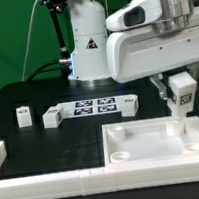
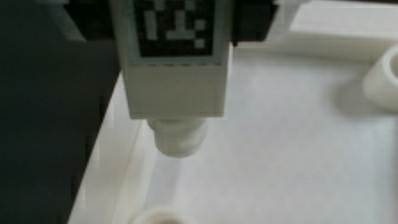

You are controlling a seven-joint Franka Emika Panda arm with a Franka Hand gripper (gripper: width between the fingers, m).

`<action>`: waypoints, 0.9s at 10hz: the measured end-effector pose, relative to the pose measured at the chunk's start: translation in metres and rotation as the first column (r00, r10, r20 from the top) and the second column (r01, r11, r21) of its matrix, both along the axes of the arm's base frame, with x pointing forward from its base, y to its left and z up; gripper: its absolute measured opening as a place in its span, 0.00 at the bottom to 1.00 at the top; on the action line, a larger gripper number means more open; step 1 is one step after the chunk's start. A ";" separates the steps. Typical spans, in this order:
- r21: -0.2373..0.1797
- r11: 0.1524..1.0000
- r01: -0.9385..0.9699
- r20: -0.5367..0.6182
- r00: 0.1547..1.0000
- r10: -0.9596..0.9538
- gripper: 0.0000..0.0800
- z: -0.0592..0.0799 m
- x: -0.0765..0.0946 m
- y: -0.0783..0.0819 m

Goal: Assemble one leg

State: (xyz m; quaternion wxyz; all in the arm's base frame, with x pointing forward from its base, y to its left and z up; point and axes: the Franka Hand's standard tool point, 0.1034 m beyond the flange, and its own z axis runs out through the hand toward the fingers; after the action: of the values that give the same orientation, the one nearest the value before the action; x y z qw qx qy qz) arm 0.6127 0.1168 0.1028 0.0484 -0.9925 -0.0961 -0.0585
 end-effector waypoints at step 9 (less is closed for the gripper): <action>0.000 1.000 0.005 0.221 0.975 -0.005 0.36 -0.017 0.014 -0.008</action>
Offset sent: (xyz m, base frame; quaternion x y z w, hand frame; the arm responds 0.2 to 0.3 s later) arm 0.0000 0.0000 0.0000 0.0000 0.0000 0.0000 1.0000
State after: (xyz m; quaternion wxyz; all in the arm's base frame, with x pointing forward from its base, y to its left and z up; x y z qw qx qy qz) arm 0.6266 0.1090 0.0860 0.0373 -0.9801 -0.0986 -0.1684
